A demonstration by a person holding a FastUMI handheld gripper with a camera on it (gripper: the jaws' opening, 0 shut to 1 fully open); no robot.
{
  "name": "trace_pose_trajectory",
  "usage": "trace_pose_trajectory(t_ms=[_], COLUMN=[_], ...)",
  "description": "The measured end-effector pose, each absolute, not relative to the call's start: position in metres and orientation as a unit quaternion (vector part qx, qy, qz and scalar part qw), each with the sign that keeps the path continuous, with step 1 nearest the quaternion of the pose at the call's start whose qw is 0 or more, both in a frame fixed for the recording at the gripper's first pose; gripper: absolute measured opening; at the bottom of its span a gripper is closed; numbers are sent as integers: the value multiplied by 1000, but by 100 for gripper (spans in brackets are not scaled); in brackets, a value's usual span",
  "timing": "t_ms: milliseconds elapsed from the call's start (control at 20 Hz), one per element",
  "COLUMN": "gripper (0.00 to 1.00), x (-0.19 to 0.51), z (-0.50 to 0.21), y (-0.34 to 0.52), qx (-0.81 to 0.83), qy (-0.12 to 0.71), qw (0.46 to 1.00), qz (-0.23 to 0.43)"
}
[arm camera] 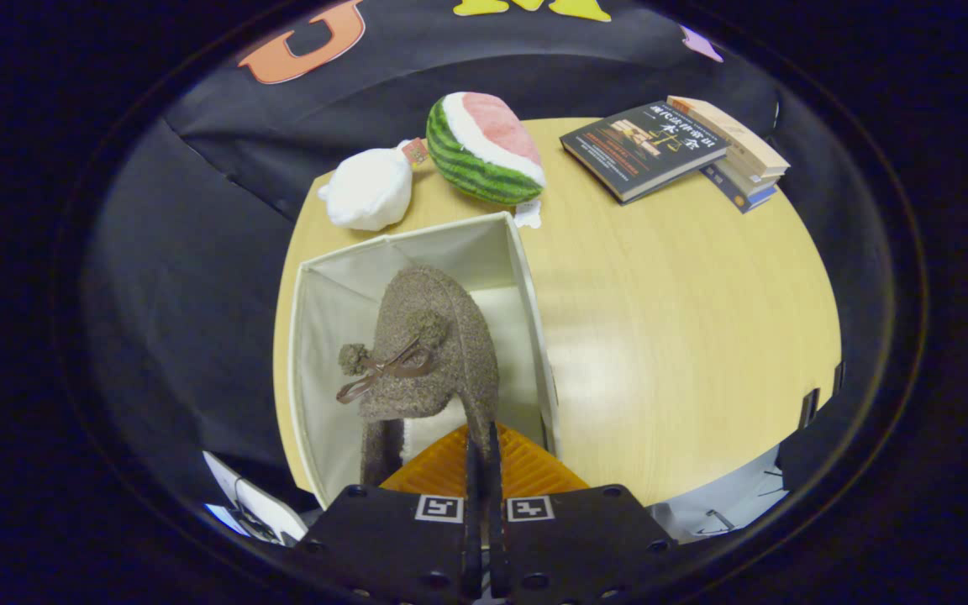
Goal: Open the storage box then place both shoes into the box .Put the left shoe in first, then the right shoe, with the right side of both shoes facing outward in a uniform manner.
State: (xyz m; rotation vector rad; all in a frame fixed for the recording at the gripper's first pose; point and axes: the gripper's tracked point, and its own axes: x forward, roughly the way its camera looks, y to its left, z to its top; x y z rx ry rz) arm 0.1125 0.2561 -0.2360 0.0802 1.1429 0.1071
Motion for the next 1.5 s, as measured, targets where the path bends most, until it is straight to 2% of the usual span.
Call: trace_pose_trajectory(t_ms=[250, 650, 700, 950, 1000, 1050, 1250, 1300, 1500], gripper=[4, 4, 14, 13, 20, 20, 42, 55, 70], x=[130, 133, 134, 131, 128, 125, 107, 102, 76], z=[-252, -262, -260, -248, -244, -241, -211, -201, -160], y=[249, 255, 258, 257, 256, 255, 243, 239, 221], qx=[14, -6, -12, -25, -28, -30, -37, -40, -36], qy=[524, 517, 511, 485, 480, 473, 438, 426, 377], qw=[851, 856, 859, 874, 877, 880, 897, 903, 923], qz=[7, 2, 6, 13, 16, 21, 35, 39, 64])
